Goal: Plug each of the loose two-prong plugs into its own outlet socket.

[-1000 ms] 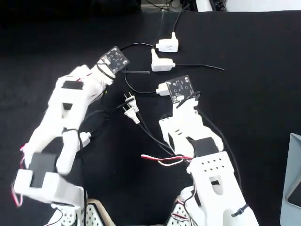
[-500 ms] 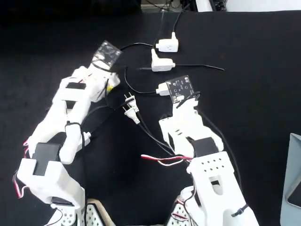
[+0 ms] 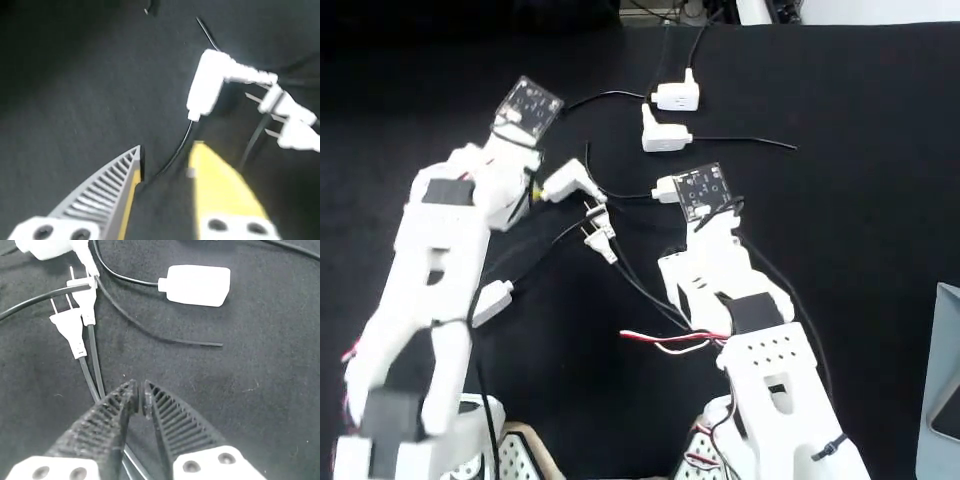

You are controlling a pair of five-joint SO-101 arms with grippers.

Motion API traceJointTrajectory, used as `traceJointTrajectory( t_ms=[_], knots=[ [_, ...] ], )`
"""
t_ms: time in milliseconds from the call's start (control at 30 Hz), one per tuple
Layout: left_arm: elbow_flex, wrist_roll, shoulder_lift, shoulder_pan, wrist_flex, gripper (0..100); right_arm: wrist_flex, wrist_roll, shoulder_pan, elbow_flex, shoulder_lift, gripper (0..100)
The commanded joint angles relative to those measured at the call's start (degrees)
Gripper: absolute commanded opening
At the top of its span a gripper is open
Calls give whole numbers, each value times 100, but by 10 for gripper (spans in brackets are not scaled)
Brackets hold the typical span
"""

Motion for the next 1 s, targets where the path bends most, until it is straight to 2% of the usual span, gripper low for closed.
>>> traceJointTrajectory(
  t_ms=[0, 100, 267, 433, 533, 667, 800, 967],
  knots=[
    [646, 35, -1090, 4, 220, 36, -62, -9, 18, -31, 4, 15],
    [1121, 44, -1582, -31, 519, 74, -62, -9, 18, -31, 13, 15],
    [1490, 62, -2303, -57, 1398, 203, -53, -9, 18, -31, 22, 16],
    [2035, 70, -2831, -101, 1679, 191, -44, -18, -141, -31, 22, 16],
    [2396, 325, -3121, -277, 1670, 171, 255, -18, -510, -57, 22, 37],
    [2747, 897, -3578, -743, 1662, 170, 756, -325, -958, -303, 31, 146],
    [3354, 1521, -4035, -1095, 1196, 170, 809, -457, -1363, -637, 268, 119],
    [4453, 2171, -4501, -1235, 211, 170, 765, -457, -1635, -1411, 1429, 113]
  ],
)
